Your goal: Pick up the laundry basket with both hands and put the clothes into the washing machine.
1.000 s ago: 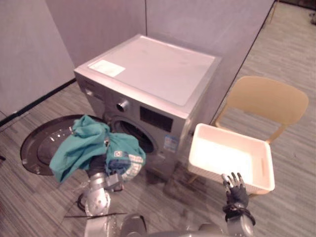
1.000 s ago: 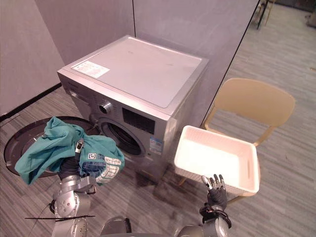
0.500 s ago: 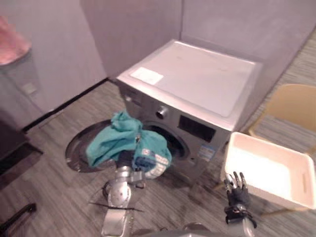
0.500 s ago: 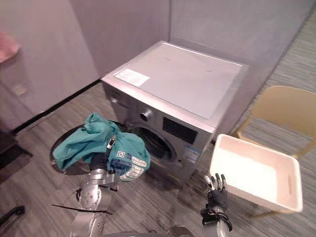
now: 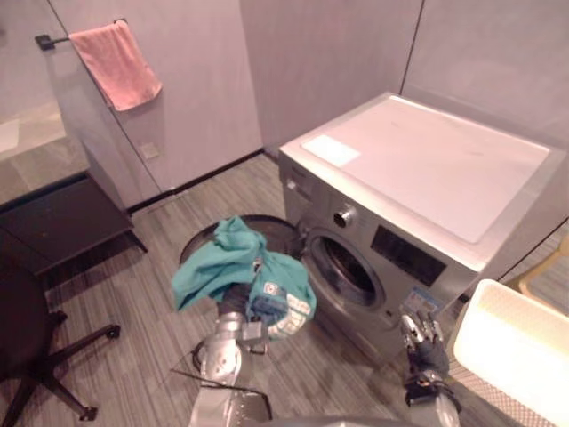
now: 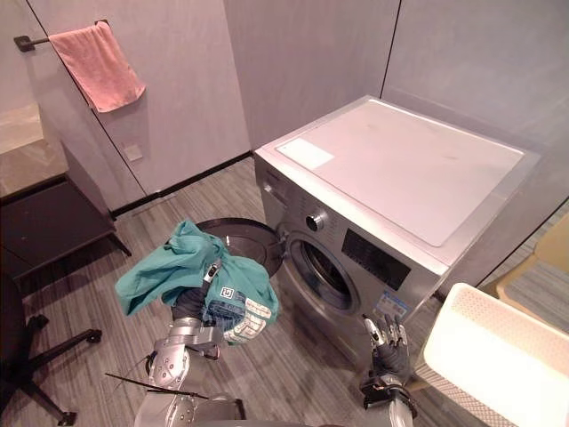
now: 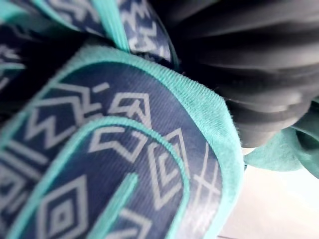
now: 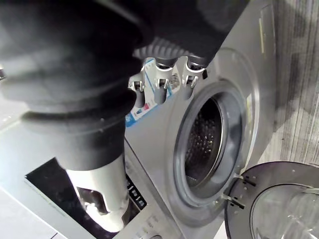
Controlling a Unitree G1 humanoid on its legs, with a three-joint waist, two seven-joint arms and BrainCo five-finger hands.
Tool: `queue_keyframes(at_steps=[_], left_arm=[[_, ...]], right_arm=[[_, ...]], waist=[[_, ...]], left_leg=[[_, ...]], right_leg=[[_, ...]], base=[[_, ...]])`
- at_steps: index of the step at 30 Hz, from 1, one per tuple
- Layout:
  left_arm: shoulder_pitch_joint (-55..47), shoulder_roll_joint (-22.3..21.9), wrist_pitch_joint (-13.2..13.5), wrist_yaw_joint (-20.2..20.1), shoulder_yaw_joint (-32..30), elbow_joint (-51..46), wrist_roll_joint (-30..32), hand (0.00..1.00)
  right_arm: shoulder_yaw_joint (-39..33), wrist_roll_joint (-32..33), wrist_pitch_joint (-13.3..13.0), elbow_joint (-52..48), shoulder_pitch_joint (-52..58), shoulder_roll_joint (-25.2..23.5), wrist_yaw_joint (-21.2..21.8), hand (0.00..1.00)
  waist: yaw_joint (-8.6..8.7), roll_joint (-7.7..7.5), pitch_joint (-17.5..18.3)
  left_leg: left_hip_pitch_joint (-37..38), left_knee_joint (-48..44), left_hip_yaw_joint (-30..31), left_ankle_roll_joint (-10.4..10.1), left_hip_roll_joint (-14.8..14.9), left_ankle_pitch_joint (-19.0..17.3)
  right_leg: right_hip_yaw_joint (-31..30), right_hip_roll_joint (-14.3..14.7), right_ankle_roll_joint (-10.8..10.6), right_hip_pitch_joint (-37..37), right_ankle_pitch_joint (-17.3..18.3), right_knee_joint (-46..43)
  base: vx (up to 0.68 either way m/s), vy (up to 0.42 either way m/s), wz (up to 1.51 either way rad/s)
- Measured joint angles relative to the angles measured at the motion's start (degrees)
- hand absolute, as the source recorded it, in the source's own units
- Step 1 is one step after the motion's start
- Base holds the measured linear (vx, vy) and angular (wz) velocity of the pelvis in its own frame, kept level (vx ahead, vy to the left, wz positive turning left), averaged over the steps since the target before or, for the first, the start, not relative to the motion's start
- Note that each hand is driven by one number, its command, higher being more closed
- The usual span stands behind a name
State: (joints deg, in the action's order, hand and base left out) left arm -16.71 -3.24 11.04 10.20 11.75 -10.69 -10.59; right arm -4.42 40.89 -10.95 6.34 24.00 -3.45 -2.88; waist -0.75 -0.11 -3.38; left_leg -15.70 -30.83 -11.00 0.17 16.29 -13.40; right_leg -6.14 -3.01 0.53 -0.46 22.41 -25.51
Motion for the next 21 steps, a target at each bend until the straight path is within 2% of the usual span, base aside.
queue_keyframes(at_steps=[2, 4, 5, 6, 7, 8, 9, 10, 12, 13, 15, 16, 17, 18, 19, 20, 21], left_arm=[[0.2, 0.0, 0.0, 0.1, 0.0, 0.0, 0.0, 1.00], [0.1, 0.0, 0.0, 0.6, -0.3, 0.0, -0.1, 1.00], [0.1, 0.0, 0.0, 0.7, -0.6, 0.2, -0.1, 1.00], [0.0, 0.0, 0.1, 1.2, -1.7, 0.9, -0.1, 1.00], [0.0, 0.0, 0.1, 1.3, -2.3, 1.5, -0.2, 1.00], [0.5, 0.0, 0.0, 1.3, -2.3, 1.8, -0.2, 1.00], [0.6, 0.0, 0.1, 1.2, -2.3, 1.8, -0.2, 1.00], [0.8, 0.3, 0.1, 1.2, -2.3, 1.8, -0.2, 1.00], [2.2, 0.8, 0.1, 1.1, -2.0, 1.9, -0.1, 1.00], [2.8, 1.1, 0.1, 1.1, -1.7, 1.8, 0.0, 1.00], [4.6, 2.1, 0.1, 1.1, -0.5, 1.8, 0.1, 1.00], [4.7, 2.2, 0.1, 1.1, -0.5, 1.8, 0.1, 1.00], [4.6, 2.2, 0.1, 1.1, -0.4, 1.8, 0.1, 1.00], [4.5, 2.3, 0.1, 1.2, -0.4, 1.8, 0.2, 1.00], [4.5, 2.3, 0.1, 1.3, -0.6, 1.8, 0.2, 1.00], [4.4, 2.3, 0.1, 1.4, -0.8, 1.8, 0.2, 1.00], [4.2, 2.3, 0.1, 1.6, -0.9, 1.8, 0.2, 1.00]], right_arm=[[-0.1, 0.0, 0.0, 0.0, -0.3, 0.1, -0.7, 0.00], [-0.2, -0.8, -0.1, 0.1, -2.5, 0.2, -1.7, 0.00], [-0.2, -1.1, -0.2, 0.6, -3.4, 0.0, -2.0, 0.00], [-0.3, -1.0, -0.2, 2.4, -4.9, -0.5, -2.3, 0.00], [0.6, -1.3, -0.1, 2.4, -4.9, -0.5, -2.3, 0.00], [0.7, -2.1, -0.1, 2.0, -5.3, -0.5, -2.3, 0.00], [0.5, -2.2, -0.1, 2.0, -5.4, -0.7, -2.4, 0.00], [0.3, -2.2, -0.1, 1.8, -5.7, -0.9, -2.5, 0.00], [-0.3, -2.1, -0.2, 0.9, -5.6, -0.9, -2.4, 0.00], [-0.4, -2.1, -0.2, 0.4, -5.5, -0.9, -2.4, 0.00], [-0.6, -2.1, -0.2, -2.3, -4.8, -1.0, -2.4, 0.00], [-0.5, -2.1, -0.2, -2.6, -4.5, -1.0, -2.4, 0.00], [-0.6, -2.1, -0.2, -2.9, -4.1, -1.0, -2.4, 0.00], [-0.8, -2.1, -0.2, -3.1, -3.5, -1.1, -2.4, 0.00], [-0.8, -2.1, -0.2, -3.2, -3.1, -1.1, -2.4, 0.00], [-0.8, -2.1, -0.2, -3.2, -2.8, -1.0, -2.4, 0.00], [-0.9, -2.1, -0.2, -3.2, -2.0, -1.0, -2.4, 0.00]], waist=[[-0.06, -0.10, 0.1], [-0.32, 0.63, 0.6], [-0.36, 0.42, 1.0], [-0.36, -0.77, 1.8], [-0.05, -1.36, 2.3], [-0.03, -2.34, 3.0], [-0.10, -2.18, 3.1], [-0.01, -2.07, 3.3], [0.24, -2.43, 3.7], [0.22, -2.34, 3.8], [0.15, -0.39, 4.0], [0.20, -0.29, 3.9], [0.29, -0.16, 3.9], [0.46, 0.44, 3.8], [1.13, 1.21, 3.3], [1.90, 1.17, 3.3], [2.64, 1.09, 3.3]], left_leg=[[1.0, 6.8, 0.8, -2.1, 1.9, 1.4], [4.1, 15.5, 5.9, -4.6, 2.6, 3.5], [4.4, 15.4, 6.3, -8.9, 2.2, 6.3], [4.4, 11.6, 5.9, -11.8, -0.3, 6.0], [3.1, 7.8, 4.4, -11.0, -1.3, 3.1], [1.4, 2.6, 2.7, -10.4, -1.5, 0.3], [0.8, 0.6, 1.8, -10.0, -1.5, -1.1], [0.0, -2.0, -0.4, -8.4, -1.5, -2.8], [-0.3, -3.7, -3.5, -6.9, -2.7, -3.9], [-0.3, -3.6, -4.2, -6.6, -3.1, -4.0], [1.3, -1.8, -9.6, -4.3, -3.6, -5.2], [2.4, -0.9, -10.9, -4.0, -4.0, -5.4], [4.1, 0.7, -12.7, -3.1, -4.4, -5.5], [6.6, 3.4, -15.5, -2.2, -4.6, -5.9], [8.6, 5.4, -17.6, -1.4, -4.7, -6.1], [9.4, 6.3, -18.5, -1.2, -4.8, -5.9], [11.8, 8.5, -21.3, -1.0, -5.0, -5.7]], right_leg=[[-1.8, -1.3, -1.4, -0.9, 0.8, -0.6], [-6.4, -2.5, -4.4, -1.5, 2.5, -0.5], [-7.8, -3.2, -5.4, -1.7, 3.0, -0.5], [-11.7, -5.2, -6.3, -1.7, 3.1, 1.3], [-14.8, -6.8, -7.2, -1.2, 1.7, 3.9], [-18.6, -8.1, -9.2, -0.9, -1.6, 6.5], [-19.9, -8.4, -9.4, -1.0, -3.2, 7.8], [-21.4, -9.7, -10.8, -1.6, -6.8, 10.2], [-23.1, -12.3, -13.1, -3.4, -14.7, 14.3], [-23.6, -12.7, -13.2, -4.2, -17.1, 15.1], [-24.0, -13.4, -13.3, -8.3, -26.6, 16.5], [-23.6, -13.5, -13.2, -9.1, -28.6, 16.6], [-22.2, -13.8, -11.9, -10.1, -30.9, 16.4], [-17.0, -13.7, -8.7, -11.8, -32.8, 14.6], [-11.0, -12.9, -6.6, -14.4, -29.0, 8.8], [-7.6, -12.7, -6.2, -15.6, -26.6, 5.2], [1.8, -11.4, -5.0, -17.5, -21.1, -2.5]], base=[[0.13, 0.390, -0.18], [0.17, 0.562, -0.60], [0.15, 0.574, -0.97], [0.11, 0.466, -0.88], [0.16, 0.703, -0.99], [0.12, 0.588, -0.68], [0.14, 0.704, -0.85], [0.08, 0.457, -0.82], [0.06, 0.463, -0.98], [0.04, 0.437, -1.05], [0.01, 0.358, -1.22], [-0.01, 0.292, -1.14], [-0.03, 0.209, -1.01], [-0.01, 0.197, -1.09], [0.00, 0.111, -0.82], [0.01, 0.105, -0.76], [-0.01, 0.065, -0.66]])
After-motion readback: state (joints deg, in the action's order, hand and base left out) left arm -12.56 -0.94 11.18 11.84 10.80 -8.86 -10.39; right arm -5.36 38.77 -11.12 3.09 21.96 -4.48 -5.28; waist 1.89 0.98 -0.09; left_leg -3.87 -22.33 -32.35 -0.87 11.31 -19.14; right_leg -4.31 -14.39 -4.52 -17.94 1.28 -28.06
